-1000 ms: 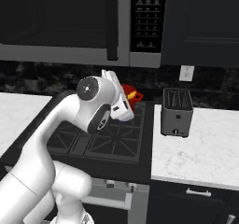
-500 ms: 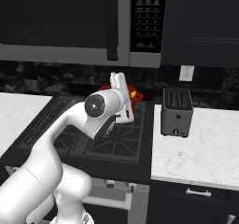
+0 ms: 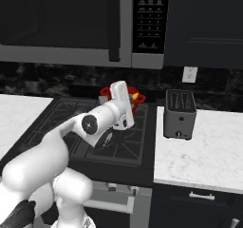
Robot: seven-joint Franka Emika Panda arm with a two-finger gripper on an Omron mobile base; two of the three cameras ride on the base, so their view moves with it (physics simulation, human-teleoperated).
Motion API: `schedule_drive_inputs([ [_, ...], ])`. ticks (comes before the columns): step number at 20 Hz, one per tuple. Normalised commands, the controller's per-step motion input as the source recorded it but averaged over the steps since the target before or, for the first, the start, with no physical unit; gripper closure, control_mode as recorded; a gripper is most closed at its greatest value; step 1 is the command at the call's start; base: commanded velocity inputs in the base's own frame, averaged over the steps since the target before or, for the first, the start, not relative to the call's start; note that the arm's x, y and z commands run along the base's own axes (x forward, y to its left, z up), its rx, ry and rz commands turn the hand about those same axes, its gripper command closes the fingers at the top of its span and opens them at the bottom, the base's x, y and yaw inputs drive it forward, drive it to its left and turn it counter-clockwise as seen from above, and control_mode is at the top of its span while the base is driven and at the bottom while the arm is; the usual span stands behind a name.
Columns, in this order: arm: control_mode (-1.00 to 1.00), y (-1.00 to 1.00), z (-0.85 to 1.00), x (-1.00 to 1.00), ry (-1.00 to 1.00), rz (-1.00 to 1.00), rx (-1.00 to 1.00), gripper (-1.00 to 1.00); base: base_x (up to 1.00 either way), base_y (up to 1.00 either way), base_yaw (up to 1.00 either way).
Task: Put the corn and carrot in the pot. Retrieve the spatula and lightly stir the vegetables in the pot.
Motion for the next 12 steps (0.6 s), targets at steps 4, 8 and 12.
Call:
schedule_drive_inputs([
  [4, -1.00, 0.16, 0.00, 0.23, -0.25, -0.09, 0.00, 1.00, 0.00, 0.00, 0.00],
  [8, -1.00, 0.13, -0.09, 0.37, -0.14, -0.11, 0.00, 1.00, 0.00, 0.00, 0.00],
  [12, -1.00, 0.02, -0.24, 0.45, -0.04, -0.12, 0.00, 1.00, 0.00, 0.00, 0.00],
])
